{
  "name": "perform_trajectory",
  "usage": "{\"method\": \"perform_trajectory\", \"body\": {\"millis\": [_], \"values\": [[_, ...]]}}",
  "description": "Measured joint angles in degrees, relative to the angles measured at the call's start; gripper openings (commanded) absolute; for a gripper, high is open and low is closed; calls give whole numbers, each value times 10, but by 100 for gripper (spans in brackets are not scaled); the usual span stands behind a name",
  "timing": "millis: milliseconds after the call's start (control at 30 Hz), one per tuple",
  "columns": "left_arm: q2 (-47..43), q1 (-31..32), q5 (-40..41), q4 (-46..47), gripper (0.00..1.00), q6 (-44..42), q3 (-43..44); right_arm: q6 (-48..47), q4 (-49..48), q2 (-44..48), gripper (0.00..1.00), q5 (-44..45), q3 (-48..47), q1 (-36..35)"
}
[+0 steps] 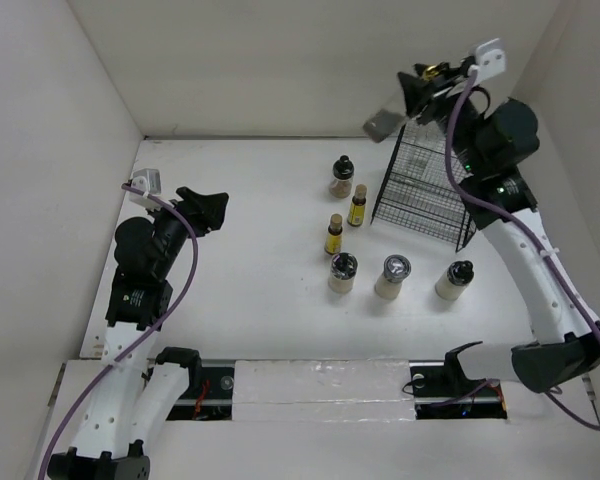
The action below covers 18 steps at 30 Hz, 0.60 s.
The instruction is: Organize the condiment bottles
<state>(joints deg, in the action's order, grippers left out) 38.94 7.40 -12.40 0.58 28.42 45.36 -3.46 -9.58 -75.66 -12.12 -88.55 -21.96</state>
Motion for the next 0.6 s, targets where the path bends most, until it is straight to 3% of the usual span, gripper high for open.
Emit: {"method": "perform_trajectory", "body": {"millis": [200,400,600], "values": [[1,0,0,0,64,0,0,4,70,-10,1,132,-39,95],[3,0,2,0,64,0,0,7,158,-105,0,195,-121,174],[4,0,2,0,64,0,0,-2,201,-163,0,267,-165,205]]}}
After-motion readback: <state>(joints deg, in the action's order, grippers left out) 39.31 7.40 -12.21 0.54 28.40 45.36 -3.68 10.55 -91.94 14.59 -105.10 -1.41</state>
